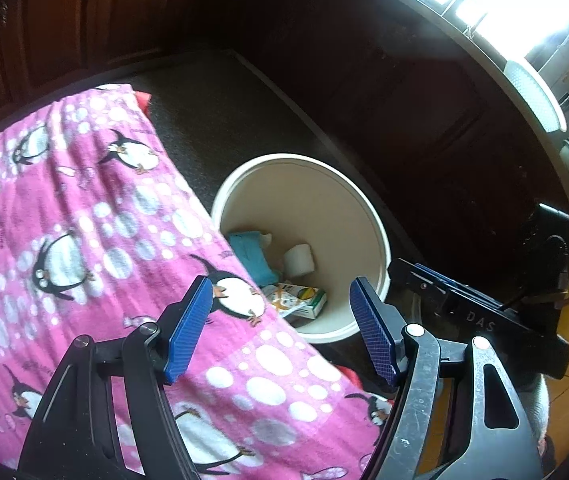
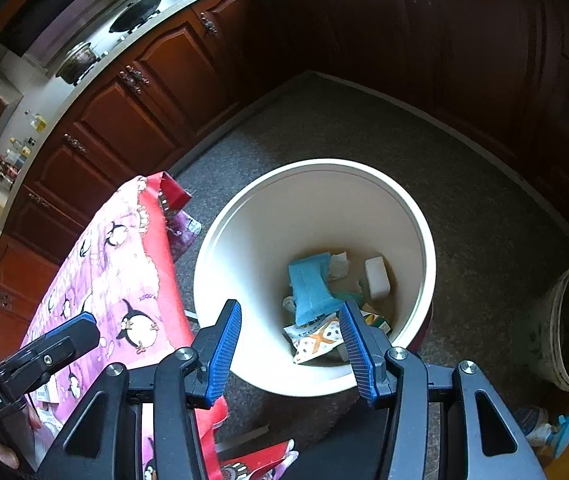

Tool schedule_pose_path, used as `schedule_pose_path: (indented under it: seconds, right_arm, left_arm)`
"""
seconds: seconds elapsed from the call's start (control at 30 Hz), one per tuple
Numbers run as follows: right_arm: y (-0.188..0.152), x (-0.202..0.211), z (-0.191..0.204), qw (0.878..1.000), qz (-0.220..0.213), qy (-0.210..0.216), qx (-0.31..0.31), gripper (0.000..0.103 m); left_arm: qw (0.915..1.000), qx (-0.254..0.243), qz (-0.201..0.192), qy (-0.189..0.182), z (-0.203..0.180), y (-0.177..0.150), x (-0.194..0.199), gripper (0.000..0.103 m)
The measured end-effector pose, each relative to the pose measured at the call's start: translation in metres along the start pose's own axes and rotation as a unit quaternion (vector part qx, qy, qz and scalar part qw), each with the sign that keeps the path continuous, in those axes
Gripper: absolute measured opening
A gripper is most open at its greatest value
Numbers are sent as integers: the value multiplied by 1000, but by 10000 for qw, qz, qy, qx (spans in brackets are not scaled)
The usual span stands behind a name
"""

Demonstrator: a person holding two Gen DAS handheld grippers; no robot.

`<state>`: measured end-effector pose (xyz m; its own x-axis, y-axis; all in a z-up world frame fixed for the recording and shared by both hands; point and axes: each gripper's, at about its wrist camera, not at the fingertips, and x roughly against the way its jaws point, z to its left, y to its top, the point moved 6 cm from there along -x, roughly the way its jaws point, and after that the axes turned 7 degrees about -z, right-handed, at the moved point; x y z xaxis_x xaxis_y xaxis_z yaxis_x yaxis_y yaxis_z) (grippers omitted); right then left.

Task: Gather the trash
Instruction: 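Move both open tools back over the table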

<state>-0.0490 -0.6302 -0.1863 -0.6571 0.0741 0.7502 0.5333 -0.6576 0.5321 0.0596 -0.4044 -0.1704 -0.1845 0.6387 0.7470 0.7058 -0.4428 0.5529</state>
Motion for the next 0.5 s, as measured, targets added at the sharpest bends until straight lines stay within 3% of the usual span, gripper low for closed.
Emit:
schedule_pose_path:
  seconds: [0.5]
  right_arm:
    - [-10,13,44,9992,27,313,260,49]
  left_arm:
    - [9983,4,-369,441,30,-10,48,70]
